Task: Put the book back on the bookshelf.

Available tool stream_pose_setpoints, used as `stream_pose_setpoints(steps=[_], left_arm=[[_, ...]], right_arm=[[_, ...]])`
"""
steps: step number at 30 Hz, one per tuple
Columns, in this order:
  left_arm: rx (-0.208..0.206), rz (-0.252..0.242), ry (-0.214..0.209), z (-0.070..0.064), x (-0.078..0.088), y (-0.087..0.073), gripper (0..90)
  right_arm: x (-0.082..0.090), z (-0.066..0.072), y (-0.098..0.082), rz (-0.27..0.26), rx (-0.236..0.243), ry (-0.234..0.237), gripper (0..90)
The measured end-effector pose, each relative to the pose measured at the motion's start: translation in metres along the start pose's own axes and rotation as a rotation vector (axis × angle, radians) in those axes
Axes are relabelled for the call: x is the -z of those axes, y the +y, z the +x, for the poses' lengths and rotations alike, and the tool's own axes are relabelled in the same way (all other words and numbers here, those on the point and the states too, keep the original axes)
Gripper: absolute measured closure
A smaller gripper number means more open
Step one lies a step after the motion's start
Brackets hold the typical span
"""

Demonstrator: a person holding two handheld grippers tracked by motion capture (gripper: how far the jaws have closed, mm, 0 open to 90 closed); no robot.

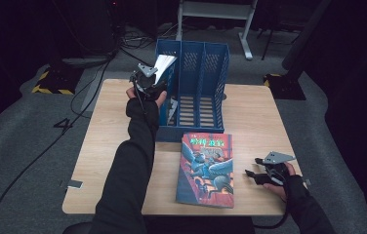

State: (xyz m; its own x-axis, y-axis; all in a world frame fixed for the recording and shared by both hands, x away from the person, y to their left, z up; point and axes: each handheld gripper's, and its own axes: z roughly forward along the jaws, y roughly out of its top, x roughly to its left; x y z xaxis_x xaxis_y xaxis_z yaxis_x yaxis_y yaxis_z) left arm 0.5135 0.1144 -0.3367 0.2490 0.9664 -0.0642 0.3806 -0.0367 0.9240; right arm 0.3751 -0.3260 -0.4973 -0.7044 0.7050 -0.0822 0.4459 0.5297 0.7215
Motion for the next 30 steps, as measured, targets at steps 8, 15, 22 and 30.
stream_pose_setpoints(steps=[8,15,22,30], left_arm=[[-0.04,0.0,-0.011,0.001,0.007,-0.006,53.5],[-0.059,0.043,-0.04,0.002,0.008,0.0,47.2],[-0.048,0.098,-0.054,0.001,0.003,0.004,40.2],[-0.093,0.144,0.033,-0.006,0.003,0.01,59.1]], right_arm=[[0.0,0.0,0.0,0.0,-0.004,0.001,34.1],[0.0,-0.001,-0.001,-0.002,-0.009,0.006,34.2],[0.0,0.0,0.0,0.0,-0.008,0.006,34.2],[0.0,0.0,0.0,0.002,-0.013,0.014,34.3]])
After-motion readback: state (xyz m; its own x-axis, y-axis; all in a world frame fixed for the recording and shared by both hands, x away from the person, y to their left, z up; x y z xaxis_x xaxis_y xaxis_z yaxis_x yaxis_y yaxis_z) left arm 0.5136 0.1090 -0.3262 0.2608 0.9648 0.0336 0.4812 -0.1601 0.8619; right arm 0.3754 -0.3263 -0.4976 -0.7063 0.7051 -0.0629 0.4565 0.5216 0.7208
